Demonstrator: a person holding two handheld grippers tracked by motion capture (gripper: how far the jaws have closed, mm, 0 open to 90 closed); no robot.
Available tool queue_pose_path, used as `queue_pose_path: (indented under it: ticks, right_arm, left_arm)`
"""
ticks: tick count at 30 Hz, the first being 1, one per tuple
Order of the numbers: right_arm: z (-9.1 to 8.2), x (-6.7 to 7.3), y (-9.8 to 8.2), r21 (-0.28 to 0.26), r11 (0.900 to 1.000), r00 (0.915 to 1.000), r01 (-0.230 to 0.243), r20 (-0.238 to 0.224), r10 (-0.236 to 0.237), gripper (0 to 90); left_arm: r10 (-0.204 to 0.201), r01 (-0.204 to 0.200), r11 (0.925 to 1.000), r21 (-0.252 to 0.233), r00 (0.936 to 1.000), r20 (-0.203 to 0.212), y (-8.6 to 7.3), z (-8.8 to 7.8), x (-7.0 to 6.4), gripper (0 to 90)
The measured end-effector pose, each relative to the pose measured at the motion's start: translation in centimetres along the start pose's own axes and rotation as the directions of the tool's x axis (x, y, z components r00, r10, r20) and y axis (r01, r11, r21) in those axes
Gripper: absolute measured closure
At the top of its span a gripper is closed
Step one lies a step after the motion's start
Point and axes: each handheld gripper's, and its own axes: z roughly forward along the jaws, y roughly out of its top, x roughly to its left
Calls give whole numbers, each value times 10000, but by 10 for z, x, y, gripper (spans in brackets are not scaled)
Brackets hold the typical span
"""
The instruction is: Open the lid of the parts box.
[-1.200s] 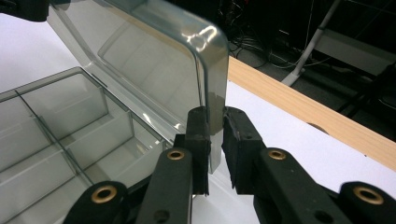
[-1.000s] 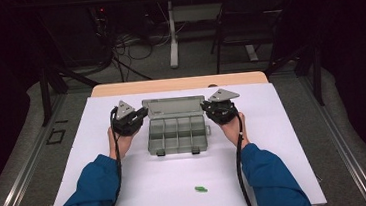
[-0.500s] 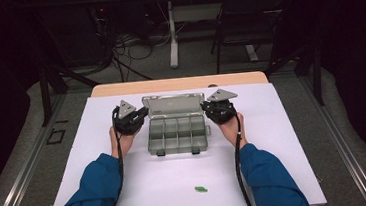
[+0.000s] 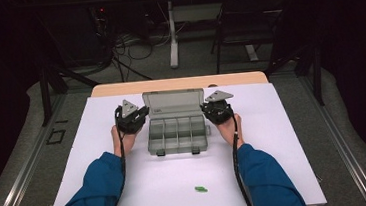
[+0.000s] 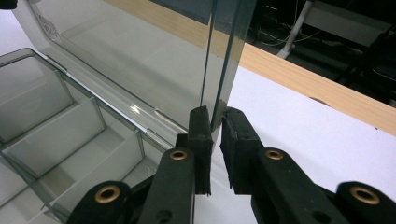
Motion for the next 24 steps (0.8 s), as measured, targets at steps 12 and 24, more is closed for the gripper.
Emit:
queue_pose_path:
  ticks: [12,24]
  right_arm:
    - [9,-2,-2,188,9994,9995,-281,116,279,817]
    - [18,-1,-5,723,9972,9996,-207,214,192,795]
  left_arm:
    - [-113,118,9995,309,9998,-161,-7,12,-1,828]
    - [-6,35,9971,766,9993,-386,-11,20,-3,805]
